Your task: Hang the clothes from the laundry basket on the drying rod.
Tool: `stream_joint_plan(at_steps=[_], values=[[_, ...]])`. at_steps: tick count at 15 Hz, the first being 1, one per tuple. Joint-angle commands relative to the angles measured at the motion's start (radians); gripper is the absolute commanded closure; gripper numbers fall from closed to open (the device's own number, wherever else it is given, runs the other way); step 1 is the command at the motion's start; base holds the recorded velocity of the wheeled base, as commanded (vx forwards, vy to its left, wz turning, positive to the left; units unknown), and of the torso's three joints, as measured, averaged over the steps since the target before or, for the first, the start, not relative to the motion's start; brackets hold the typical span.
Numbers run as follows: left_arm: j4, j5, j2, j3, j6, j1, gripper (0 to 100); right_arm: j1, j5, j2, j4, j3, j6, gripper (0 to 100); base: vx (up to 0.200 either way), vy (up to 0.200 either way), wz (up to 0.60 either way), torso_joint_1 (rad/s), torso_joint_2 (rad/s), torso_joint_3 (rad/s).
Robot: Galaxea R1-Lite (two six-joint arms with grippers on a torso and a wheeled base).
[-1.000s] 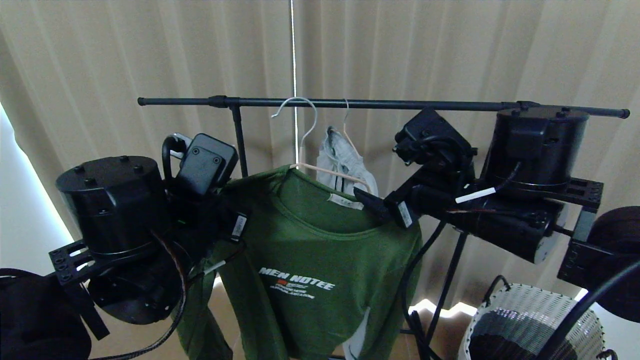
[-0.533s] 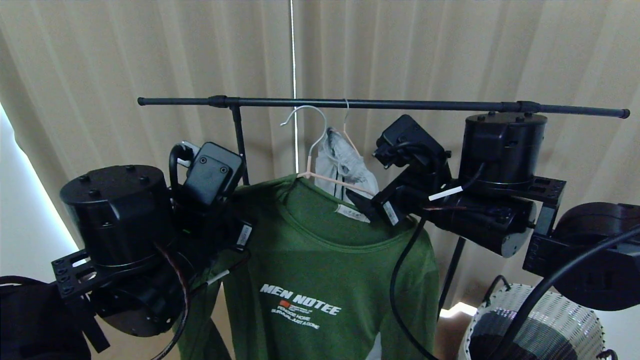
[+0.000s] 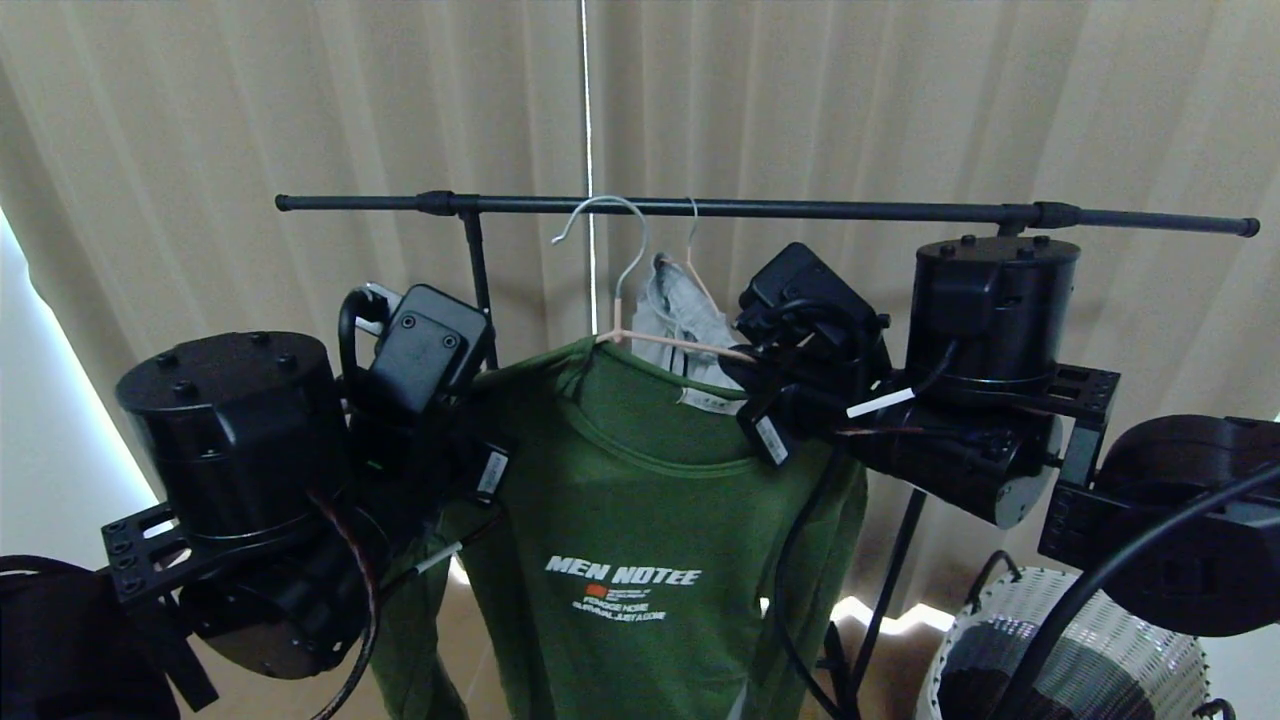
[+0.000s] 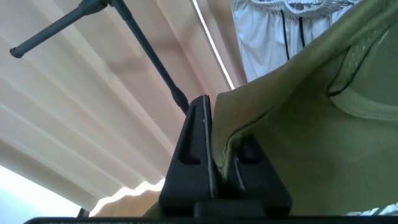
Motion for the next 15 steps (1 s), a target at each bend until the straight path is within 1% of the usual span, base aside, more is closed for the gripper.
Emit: stream_joint_plan(at_steps=[1, 3, 5, 6, 9, 11, 13, 15], values=[[0.001, 0.002, -0.001, 0.005, 0.001, 0.000, 100, 0.000, -0.001, -0.002, -0.003, 0.002, 0.000, 100, 0.000, 0.000, 0.00, 0.000, 0.00, 0.000], [0.001, 0.002, 0.001, 0.014, -0.001, 0.000, 100, 0.000, 0.000, -0.003, -0.007, 0.006, 0.003, 100, 0.000, 0.000, 0.00, 0.000, 0.00, 0.000], [-0.056, -0.001, 0.001, 0.045, 0.002, 0.002, 100, 0.000, -0.001, -0.012, -0.010, 0.017, 0.003, 100, 0.000, 0.000, 0.00, 0.000, 0.00, 0.000], [-0.079, -0.001, -0.001, 0.057, 0.004, 0.002, 0, 0.000, -0.001, -0.019, -0.010, 0.019, 0.003, 100, 0.000, 0.000, 0.00, 0.000, 0.00, 0.000], [-0.094, -0.014, -0.019, 0.051, -0.013, 0.006, 0, -0.004, -0.006, -0.040, -0.010, 0.032, 0.004, 100, 0.000, 0.000, 0.00, 0.000, 0.00, 0.000], [-0.096, -0.017, -0.059, 0.072, -0.025, 0.008, 0, -0.023, -0.031, -0.060, -0.009, 0.055, 0.003, 100, 0.000, 0.000, 0.00, 0.000, 0.00, 0.000], [-0.091, -0.020, -0.107, 0.088, -0.021, 0.006, 0, -0.055, -0.040, -0.094, -0.010, 0.094, 0.003, 100, 0.000, 0.000, 0.00, 0.000, 0.00, 0.000], [-0.088, -0.052, -0.141, 0.129, -0.018, 0.012, 0, -0.093, -0.040, -0.128, -0.009, 0.118, 0.003, 100, 0.000, 0.000, 0.00, 0.000, 0.00, 0.000]])
